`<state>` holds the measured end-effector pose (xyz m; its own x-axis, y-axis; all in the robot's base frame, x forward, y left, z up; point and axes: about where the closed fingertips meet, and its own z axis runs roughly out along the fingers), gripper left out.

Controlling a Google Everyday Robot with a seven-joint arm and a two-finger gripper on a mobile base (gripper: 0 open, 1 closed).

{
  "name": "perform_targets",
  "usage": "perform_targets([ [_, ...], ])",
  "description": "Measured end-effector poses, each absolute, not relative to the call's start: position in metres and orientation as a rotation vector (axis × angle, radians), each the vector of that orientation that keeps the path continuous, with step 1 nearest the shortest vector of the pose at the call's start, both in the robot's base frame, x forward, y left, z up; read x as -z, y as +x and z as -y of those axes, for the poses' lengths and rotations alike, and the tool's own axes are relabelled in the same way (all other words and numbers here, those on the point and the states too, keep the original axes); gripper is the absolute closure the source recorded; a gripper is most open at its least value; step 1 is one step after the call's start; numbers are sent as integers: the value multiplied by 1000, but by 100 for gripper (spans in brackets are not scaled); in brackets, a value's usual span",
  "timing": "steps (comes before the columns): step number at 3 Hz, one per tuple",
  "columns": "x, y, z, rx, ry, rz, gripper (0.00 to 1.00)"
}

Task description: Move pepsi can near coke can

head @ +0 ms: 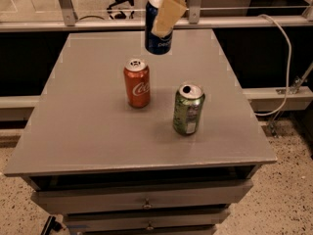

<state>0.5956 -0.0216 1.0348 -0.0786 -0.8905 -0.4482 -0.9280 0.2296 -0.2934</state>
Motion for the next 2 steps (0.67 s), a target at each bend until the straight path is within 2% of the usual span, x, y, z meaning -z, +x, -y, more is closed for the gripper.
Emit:
perform_targets([
  [2,-996,618,51,-109,-1651,-2049,100],
])
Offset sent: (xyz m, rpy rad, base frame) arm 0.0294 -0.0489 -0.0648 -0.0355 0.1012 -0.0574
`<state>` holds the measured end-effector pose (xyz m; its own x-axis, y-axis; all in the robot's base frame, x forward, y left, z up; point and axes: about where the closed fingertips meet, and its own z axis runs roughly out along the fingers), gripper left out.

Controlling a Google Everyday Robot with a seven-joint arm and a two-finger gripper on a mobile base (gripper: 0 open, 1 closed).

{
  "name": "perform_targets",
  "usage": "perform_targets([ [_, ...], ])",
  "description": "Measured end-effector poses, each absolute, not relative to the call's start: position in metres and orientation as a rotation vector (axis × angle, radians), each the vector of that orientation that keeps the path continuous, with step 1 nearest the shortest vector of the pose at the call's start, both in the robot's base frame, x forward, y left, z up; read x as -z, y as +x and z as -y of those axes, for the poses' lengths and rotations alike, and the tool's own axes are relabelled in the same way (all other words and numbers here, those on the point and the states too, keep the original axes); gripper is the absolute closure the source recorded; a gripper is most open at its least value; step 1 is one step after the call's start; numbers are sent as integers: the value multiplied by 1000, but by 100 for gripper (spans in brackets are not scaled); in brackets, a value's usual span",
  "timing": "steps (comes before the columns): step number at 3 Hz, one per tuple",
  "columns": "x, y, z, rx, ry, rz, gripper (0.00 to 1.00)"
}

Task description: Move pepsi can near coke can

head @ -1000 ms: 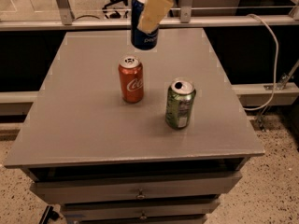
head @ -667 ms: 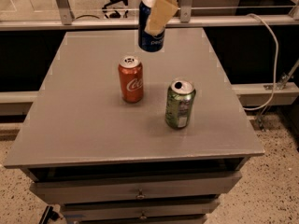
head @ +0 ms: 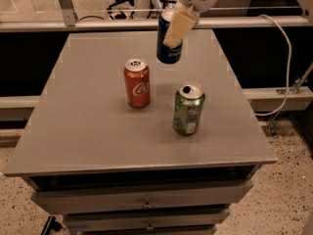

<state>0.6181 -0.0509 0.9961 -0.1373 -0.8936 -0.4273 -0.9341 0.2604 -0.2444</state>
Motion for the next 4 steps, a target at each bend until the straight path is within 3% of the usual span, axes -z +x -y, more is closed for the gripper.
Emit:
perform_targets([
  [4,-920,606,27,-120,-1817,-2114,100],
])
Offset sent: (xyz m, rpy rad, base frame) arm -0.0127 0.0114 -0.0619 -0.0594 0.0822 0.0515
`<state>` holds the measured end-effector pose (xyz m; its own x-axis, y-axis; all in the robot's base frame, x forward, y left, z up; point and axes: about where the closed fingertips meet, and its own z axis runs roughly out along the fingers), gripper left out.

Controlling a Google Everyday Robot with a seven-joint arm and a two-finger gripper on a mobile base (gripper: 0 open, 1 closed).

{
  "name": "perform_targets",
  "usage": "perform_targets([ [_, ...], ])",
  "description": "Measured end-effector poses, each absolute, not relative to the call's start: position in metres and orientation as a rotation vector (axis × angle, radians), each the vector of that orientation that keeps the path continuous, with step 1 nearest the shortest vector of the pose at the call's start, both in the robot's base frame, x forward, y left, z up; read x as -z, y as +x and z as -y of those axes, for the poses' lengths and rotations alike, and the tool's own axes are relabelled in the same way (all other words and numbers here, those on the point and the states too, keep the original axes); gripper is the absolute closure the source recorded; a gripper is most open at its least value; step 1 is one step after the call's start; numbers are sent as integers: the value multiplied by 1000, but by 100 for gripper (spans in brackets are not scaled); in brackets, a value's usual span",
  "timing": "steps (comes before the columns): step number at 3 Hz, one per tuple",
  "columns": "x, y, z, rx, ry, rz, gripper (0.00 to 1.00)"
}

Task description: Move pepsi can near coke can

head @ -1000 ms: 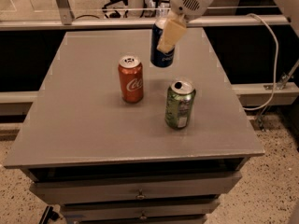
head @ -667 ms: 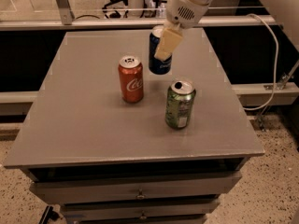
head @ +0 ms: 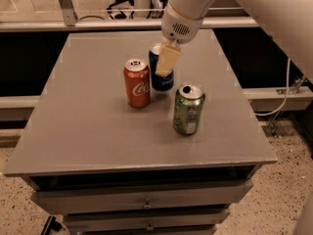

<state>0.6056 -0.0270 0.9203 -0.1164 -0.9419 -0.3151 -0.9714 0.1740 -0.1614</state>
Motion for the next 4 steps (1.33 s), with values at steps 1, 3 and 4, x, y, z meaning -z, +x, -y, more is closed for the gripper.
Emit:
perform_targets([
  [1,-911,606,27,-93,-1844,-2140,100],
  [3,-903,607,32,-107,-1857,-2158,82],
  [4,-899,606,33,-137,-1860,-2155,59],
])
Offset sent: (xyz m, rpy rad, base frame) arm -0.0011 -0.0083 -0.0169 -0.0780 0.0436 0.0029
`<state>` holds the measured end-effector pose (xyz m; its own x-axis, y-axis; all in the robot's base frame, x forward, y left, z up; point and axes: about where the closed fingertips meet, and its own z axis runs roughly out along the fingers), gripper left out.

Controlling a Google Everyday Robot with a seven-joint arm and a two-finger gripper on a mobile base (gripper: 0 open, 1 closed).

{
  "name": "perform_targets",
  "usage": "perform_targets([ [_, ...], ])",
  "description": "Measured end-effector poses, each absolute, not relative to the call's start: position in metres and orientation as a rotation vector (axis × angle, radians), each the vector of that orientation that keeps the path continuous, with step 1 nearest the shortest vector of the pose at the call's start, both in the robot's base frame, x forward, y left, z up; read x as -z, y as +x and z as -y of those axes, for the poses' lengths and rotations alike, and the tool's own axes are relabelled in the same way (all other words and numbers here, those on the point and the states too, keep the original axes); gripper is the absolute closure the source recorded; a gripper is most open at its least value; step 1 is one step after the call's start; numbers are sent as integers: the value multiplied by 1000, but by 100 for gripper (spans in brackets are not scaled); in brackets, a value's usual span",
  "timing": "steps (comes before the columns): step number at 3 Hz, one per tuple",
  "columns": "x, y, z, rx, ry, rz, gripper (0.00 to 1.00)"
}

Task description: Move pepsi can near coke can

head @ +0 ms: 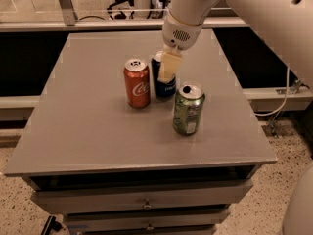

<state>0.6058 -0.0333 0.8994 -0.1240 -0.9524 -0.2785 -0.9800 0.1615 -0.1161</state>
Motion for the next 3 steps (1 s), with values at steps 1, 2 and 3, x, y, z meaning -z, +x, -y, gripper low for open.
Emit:
perform_targets([
  [1,-897,605,33,-159,-1863,-2151,36],
  [2,-897,605,34,-170,-1865,-2148,12],
  [3,-899,603,36,-174,-1863,-2140,0],
])
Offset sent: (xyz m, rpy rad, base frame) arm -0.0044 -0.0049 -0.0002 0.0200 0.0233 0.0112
